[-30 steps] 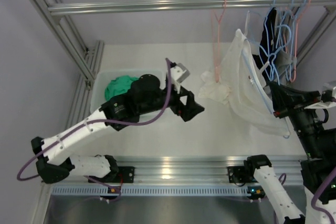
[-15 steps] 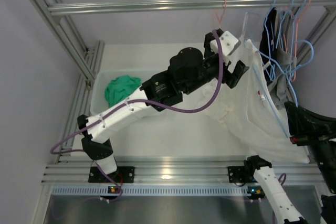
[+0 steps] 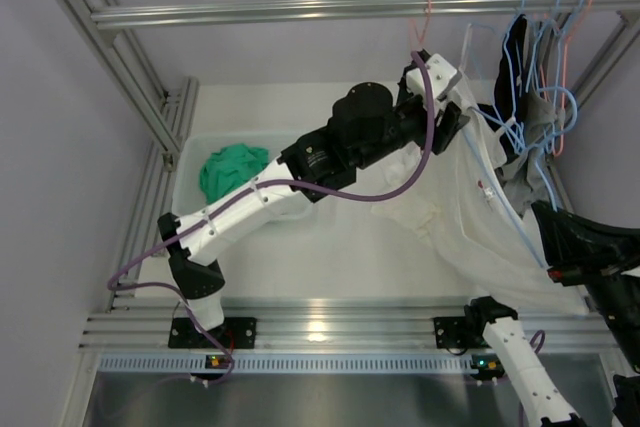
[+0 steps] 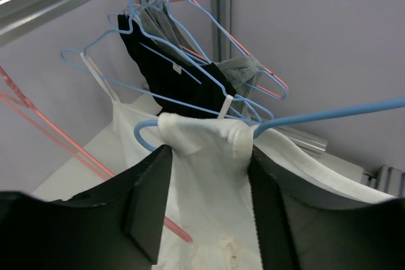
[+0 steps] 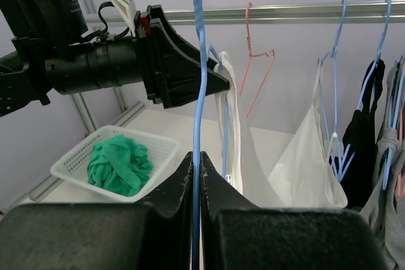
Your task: Remove the tank top from the hanger
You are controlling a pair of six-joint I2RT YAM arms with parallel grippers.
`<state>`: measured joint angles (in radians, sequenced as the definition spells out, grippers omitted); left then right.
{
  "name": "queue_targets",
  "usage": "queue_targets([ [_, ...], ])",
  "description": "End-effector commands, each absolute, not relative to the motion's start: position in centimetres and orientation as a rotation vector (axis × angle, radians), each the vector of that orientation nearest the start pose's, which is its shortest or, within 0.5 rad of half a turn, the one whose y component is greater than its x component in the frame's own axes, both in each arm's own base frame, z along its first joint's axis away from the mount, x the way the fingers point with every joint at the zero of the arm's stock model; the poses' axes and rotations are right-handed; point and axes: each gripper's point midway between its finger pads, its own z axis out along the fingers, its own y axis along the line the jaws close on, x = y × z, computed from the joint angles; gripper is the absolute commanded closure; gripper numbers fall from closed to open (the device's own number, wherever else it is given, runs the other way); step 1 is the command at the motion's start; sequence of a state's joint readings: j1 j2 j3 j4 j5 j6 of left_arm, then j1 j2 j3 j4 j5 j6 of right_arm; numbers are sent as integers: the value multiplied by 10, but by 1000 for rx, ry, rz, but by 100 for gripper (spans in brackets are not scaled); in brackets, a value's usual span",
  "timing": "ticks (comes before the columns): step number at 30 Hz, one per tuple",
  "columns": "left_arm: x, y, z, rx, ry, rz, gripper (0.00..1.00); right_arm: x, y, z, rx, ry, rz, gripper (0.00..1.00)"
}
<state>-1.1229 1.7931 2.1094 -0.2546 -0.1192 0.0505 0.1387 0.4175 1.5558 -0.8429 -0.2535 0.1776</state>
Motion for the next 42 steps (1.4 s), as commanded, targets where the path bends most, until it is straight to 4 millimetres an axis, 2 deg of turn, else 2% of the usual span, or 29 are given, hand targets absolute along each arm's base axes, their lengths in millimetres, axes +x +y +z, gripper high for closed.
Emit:
queue_targets([
  [1,260,-481,509,717,1265,-826,49,56,63,512,-219,1244,428,100],
  [3,265,-479,509,703,1272,-821,64,56,63,513,-222,1240,425,100],
  [4,269,-476,508,690,1282,-816,84,56,62,513,-223,1240,420,100],
  [6,272,-473,510,674,1287,-810,99,60,63,511,-225,1251,417,100],
  [10,277,-453,527,586,1288,-770,100,66,66,505,-260,1269,412,100],
  [15,305,-397,549,268,1345,-617,100,54,82,502,-415,1238,437,100],
  [19,317,-355,561,55,1365,-548,100,51,95,495,-523,1250,494,100],
  [22,321,-335,561,-37,1376,-522,100,52,97,493,-547,1255,498,100],
  [24,322,-331,557,-46,1384,-520,100,51,99,489,-593,1256,499,100],
  [27,317,-326,564,-45,1372,-538,100,48,104,487,-649,1251,533,100],
  [29,307,-330,570,17,1356,-599,100,51,101,492,-633,1238,514,100],
  [32,287,-334,562,97,1367,-707,100,60,105,505,-606,1199,538,100],
  [34,269,-325,550,122,1385,-780,100,67,106,513,-557,1191,572,100],
  [35,257,-328,547,166,1387,-840,100,79,110,507,-546,1204,591,100],
  [36,239,-314,556,164,1365,-919,100,80,115,521,-546,1131,627,100],
  [37,233,-321,535,215,1402,-944,100,95,124,511,-548,1146,667,100],
  [38,210,-322,540,296,1378,-1047,100,101,130,512,-547,1122,709,100],
  [39,201,-329,524,357,1401,-1080,100,93,139,535,-556,1005,797,100],
  [40,191,-333,518,406,1404,-1123,100,111,148,524,-545,1020,850,100],
  [41,168,-343,513,527,1387,-1218,100,115,151,527,-531,994,894,100],
  [42,155,-346,508,602,1378,-1262,100,108,153,548,-519,885,954,100],
])
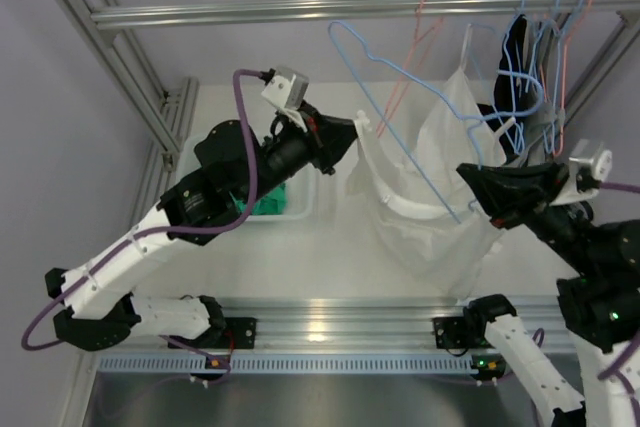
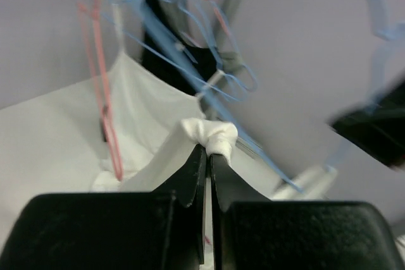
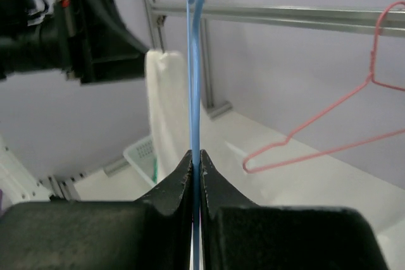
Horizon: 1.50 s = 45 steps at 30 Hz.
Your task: Remove the tank top from the hanger
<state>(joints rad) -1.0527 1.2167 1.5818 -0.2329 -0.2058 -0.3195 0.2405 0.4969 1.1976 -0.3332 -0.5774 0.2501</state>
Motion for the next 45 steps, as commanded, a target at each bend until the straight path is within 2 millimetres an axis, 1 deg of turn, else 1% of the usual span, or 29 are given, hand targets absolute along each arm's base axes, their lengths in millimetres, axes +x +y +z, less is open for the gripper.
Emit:
queue_targets([
  [1,144,-353,494,682,1387,-1296,100,124,158,538,-498,897,994,100],
  [4,117,-360,460,850,1413,-1378,100,131,156,550,-439,745,1055,100],
  [5,118,-363,428,869,1485,-1364,100,134,155,553,-422,723,1062,100],
  [7,120,-364,398,869,1558,-1346,100,146,151,559,-358,684,1086,100],
  [8,121,-366,368,877,1633,-1336,100,146,152,560,-353,665,1109,100],
  [10,121,-374,344,878,1688,-1353,100,154,159,553,-334,653,1183,100],
  [11,119,-378,321,884,1742,-1371,100,139,161,560,-357,569,1218,100],
  [12,115,-384,321,895,1707,-1412,100,144,167,551,-354,571,1243,100],
  [15,120,-392,298,858,1749,-1398,100,133,175,550,-365,512,1306,100],
  [19,137,-396,269,771,1825,-1318,100,117,169,552,-359,441,1320,100],
  [21,136,-398,263,748,1808,-1353,100,105,168,550,-397,412,1309,100],
  [23,128,-401,281,741,1707,-1455,100,93,173,541,-487,389,1281,100],
  [25,116,-401,288,742,1652,-1552,100,83,170,530,-501,348,1310,100],
  [27,102,-404,308,782,1529,-1668,100,77,168,519,-501,304,1352,100],
  [30,90,-409,321,821,1435,-1762,100,88,176,508,-501,350,1373,100],
  [32,102,-414,320,764,1458,-1714,100,100,180,503,-496,396,1321,100],
  [33,110,-415,306,738,1540,-1657,100,94,174,511,-495,386,1274,100],
  [34,121,-415,297,710,1584,-1585,100,119,184,500,-470,554,1257,100],
  [35,132,-414,285,667,1642,-1507,100,132,182,501,-446,615,1166,100],
  [36,151,-408,261,591,1743,-1374,100,119,168,524,-432,613,1104,100],
  [37,158,-404,246,574,1783,-1302,100,129,165,522,-407,701,1050,100],
  [38,164,-400,234,556,1817,-1251,100,149,164,500,-390,863,960,100],
  [39,167,-395,217,548,1857,-1202,100,134,150,516,-381,842,916,100],
  [40,171,-392,204,537,1887,-1164,100,135,143,515,-356,877,883,100],
  [41,170,-392,196,540,1903,-1156,100,149,133,499,-296,986,811,100],
  [42,169,-390,186,547,1922,-1145,100,139,118,511,-261,980,774,100],
  [43,175,-389,177,529,1941,-1102,100,144,109,505,-220,1034,731,100],
  [44,175,-388,171,535,1962,-1085,100,158,93,484,-131,1162,641,100],
  [45,177,-388,169,531,1972,-1066,100,155,80,487,-95,1175,594,100],
])
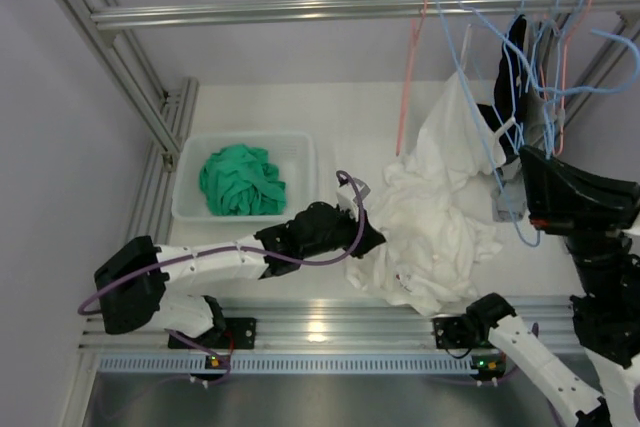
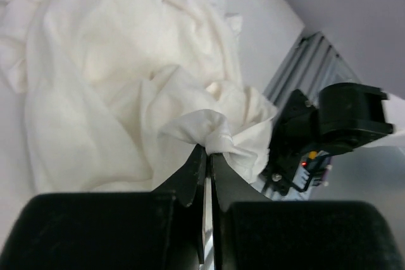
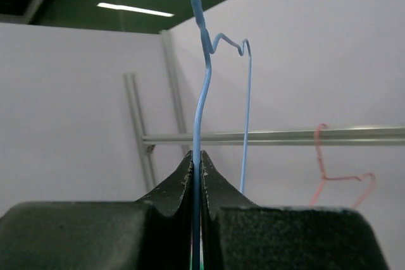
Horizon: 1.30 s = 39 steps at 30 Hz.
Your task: Remove the tank top from the hanger
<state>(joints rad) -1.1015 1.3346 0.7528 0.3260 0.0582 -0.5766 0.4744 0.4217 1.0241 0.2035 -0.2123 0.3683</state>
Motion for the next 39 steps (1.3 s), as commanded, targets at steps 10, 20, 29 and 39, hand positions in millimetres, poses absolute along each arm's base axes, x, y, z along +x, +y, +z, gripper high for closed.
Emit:
queue_targets([
  [10,202,-346,165,496,2020,-745,1,171,44,440,34,1414,371,100],
  [20,200,-269,248,331,1967,-598,1,239,76,431,-38,1494,282,100],
  [29,190,-226,236,360,2048,-433,1,308,85,468,-27,1480,248,100],
  [39,197,-215,203,363,2125,-266,1,302,79,499,-30,1405,283,100],
])
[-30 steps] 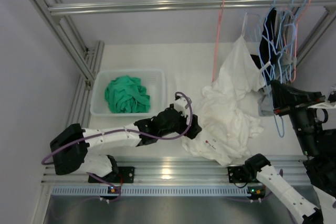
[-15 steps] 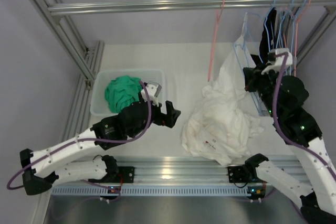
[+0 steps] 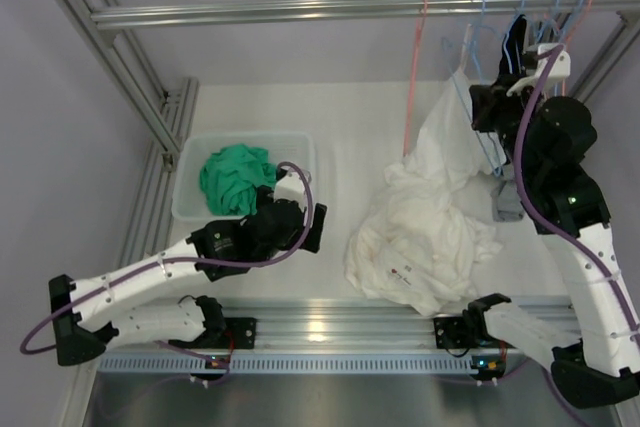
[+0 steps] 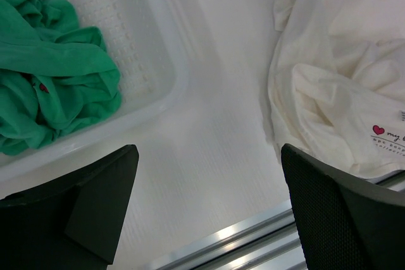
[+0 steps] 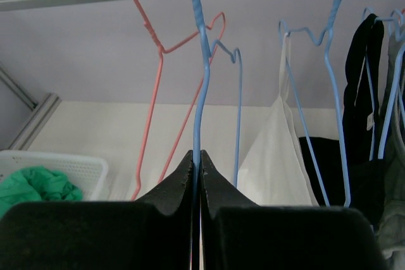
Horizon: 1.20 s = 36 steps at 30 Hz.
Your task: Remove the tank top from the hanger
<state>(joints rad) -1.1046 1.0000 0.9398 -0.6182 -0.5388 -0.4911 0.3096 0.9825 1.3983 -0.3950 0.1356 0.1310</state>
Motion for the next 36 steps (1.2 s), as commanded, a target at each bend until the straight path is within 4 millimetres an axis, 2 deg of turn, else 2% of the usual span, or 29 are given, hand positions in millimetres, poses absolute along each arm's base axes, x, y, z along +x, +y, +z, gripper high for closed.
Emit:
queue_targets([
  [1,197,-216,201,367,2128,-259,1,305,79,498,-28,1408,281,100],
  [5,200,-219,190,373,2154,-223,1,317,82,499,-26,1402,283,100],
  [9,198,-231,183,397,2187,-244,1,340,88,500,-49,1421,289,100],
  [10,198,-235,181,409,2187,-256,1,352,89,492,-50,1449,285,100],
  [13,196,-244,176,437,2194,-294,1,368,91,480,-48,1465,289,100],
  [17,193,-252,170,471,2201,-332,1,381,92,465,-34,1498,312,100],
  [18,192,-253,169,472,2203,-338,1,384,91,455,-29,1515,309,100],
  [20,190,-256,166,483,2209,-353,1,380,96,447,-41,1528,342,100],
  [21,190,-257,165,486,2210,-357,1,380,96,434,-39,1552,342,100],
  [24,188,-264,166,508,2197,-406,1,367,97,424,-25,1544,372,100],
  [26,180,-279,173,587,2170,-507,1,364,97,417,-22,1554,378,100],
  [28,179,-297,190,631,2085,-611,1,360,96,413,-22,1560,378,100],
  [29,176,-306,195,658,2061,-667,1,357,96,413,-21,1557,384,93],
  [30,178,-317,207,653,2009,-715,1,354,99,410,-33,1563,400,56],
  [32,181,-332,206,682,1993,-741,1,336,98,419,-36,1538,428,7],
  [33,183,-348,203,707,1990,-772,1,321,97,426,-45,1514,440,1],
  [35,185,-367,198,723,1994,-807,1,303,94,427,-43,1514,445,1],
  [36,182,-380,200,749,1984,-856,1,283,87,436,-36,1474,441,1],
])
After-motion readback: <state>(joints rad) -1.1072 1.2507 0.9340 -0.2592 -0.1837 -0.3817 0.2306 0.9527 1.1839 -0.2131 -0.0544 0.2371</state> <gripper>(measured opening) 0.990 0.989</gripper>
